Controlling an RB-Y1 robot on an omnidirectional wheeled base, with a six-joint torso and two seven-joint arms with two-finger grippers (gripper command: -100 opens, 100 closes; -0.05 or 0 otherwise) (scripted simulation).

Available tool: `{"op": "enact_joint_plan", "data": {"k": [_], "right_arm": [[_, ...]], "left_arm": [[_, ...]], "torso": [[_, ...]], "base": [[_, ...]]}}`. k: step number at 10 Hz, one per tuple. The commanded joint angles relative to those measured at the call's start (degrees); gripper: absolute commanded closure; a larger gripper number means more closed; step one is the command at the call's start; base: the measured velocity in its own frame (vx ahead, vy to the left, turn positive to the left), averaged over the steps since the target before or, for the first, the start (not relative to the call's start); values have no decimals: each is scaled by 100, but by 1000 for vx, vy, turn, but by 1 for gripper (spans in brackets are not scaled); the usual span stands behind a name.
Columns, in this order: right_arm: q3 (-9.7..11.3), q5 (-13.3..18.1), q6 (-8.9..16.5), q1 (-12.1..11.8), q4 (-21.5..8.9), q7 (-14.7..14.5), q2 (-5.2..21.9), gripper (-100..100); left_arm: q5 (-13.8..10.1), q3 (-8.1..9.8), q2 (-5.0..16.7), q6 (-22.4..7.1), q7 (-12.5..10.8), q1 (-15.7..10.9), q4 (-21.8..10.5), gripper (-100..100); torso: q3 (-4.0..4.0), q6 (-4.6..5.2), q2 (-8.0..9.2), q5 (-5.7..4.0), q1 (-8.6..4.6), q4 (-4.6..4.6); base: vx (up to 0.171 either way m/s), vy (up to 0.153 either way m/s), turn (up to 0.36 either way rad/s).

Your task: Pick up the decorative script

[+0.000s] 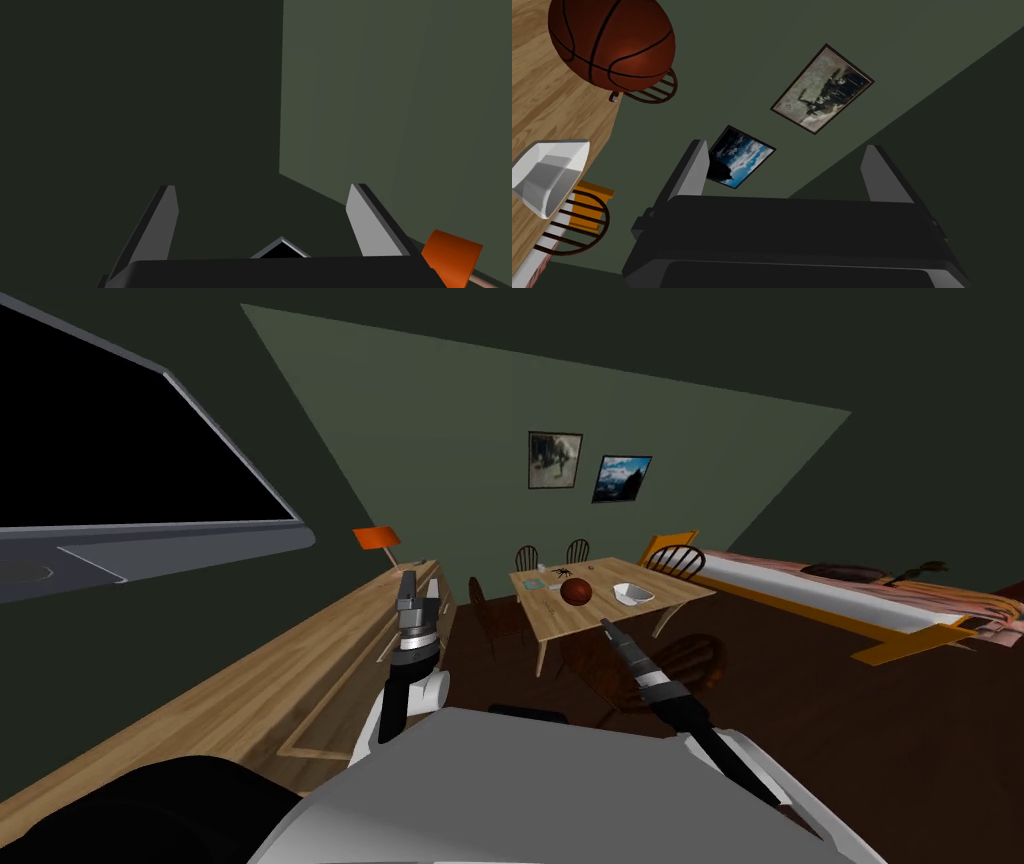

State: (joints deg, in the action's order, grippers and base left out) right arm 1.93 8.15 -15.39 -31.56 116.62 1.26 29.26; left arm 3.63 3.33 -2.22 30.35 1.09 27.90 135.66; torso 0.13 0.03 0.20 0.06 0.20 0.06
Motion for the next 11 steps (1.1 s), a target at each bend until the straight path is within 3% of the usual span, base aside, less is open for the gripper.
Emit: {"op": "enact_joint_plan", "data": {"k": [1, 6, 11], "right_arm": [[58, 109, 173, -3, -143, -5, 286, -100], [255, 409, 533, -25, -617, -14, 1064, -100], [587, 822, 974, -56, -1283, 13, 1901, -100]], "left_arm": [[0, 0, 0, 0, 0, 0, 0, 0], [0, 0, 0, 0, 0, 0, 0, 0], [0, 0, 0, 0, 0, 1, 0, 0]], "torso": [[0, 0, 0, 0, 0, 0], [-14, -4, -24, 0, 4, -6], [-23, -2, -40, -1, -4, -9]], "base": [[-19, 82, 113], [6, 83, 156], [61, 81, 171]]}}
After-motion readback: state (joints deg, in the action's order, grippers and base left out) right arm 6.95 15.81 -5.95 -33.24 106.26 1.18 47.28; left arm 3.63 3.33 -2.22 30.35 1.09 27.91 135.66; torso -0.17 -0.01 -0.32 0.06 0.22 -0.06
